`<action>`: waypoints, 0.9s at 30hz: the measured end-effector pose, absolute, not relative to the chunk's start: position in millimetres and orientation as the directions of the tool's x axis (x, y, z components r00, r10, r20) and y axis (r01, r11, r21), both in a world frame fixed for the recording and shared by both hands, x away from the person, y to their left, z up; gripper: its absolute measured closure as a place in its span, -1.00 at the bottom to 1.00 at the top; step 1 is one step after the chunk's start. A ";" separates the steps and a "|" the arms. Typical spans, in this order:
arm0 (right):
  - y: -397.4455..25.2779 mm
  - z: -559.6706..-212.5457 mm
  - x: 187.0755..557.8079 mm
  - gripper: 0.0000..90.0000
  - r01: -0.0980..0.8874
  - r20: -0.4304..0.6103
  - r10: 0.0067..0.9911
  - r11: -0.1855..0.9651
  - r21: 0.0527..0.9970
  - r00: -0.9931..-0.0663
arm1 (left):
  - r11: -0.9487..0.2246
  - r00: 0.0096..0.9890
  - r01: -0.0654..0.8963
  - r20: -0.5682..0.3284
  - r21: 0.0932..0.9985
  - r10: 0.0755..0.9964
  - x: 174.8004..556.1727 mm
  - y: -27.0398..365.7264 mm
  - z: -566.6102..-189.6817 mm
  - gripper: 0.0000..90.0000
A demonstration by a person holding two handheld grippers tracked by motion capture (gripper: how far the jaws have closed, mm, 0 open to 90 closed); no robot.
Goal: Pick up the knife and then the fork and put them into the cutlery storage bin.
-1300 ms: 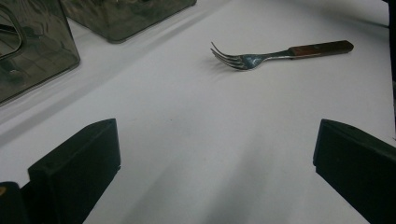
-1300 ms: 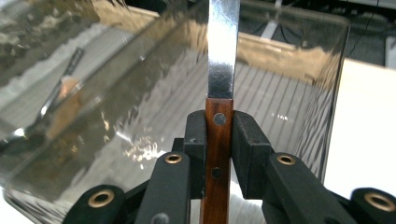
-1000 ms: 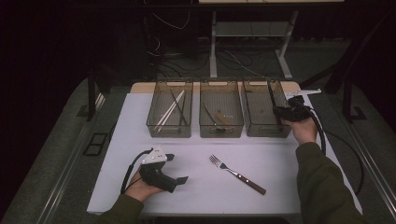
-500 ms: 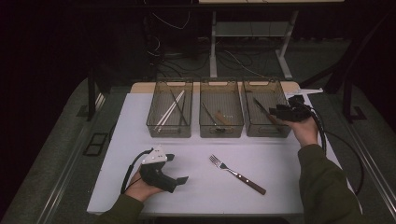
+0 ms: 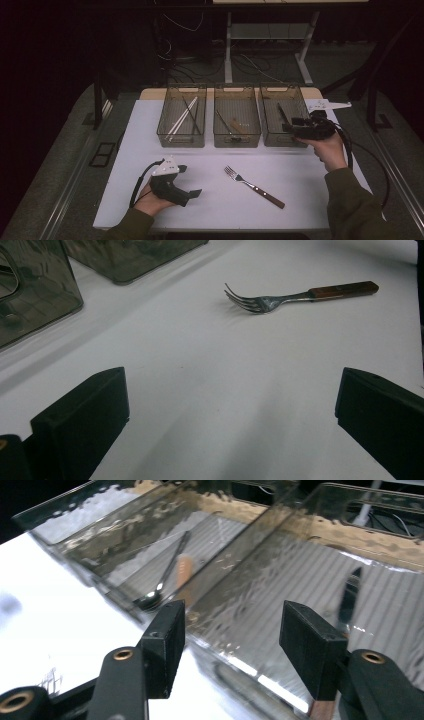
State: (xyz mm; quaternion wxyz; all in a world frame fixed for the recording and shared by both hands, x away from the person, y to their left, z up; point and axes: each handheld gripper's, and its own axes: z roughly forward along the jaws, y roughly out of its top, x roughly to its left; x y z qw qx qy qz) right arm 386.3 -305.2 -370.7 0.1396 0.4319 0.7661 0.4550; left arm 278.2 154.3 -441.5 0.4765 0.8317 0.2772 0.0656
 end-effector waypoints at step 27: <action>-268.6 -394.4 309.8 -0.05 0.512 0.164 0.685 0.343 0.788 -0.710 | -0.403 0.841 0.390 -0.143 0.828 0.522 277.5 155.1 -440.5 -1.00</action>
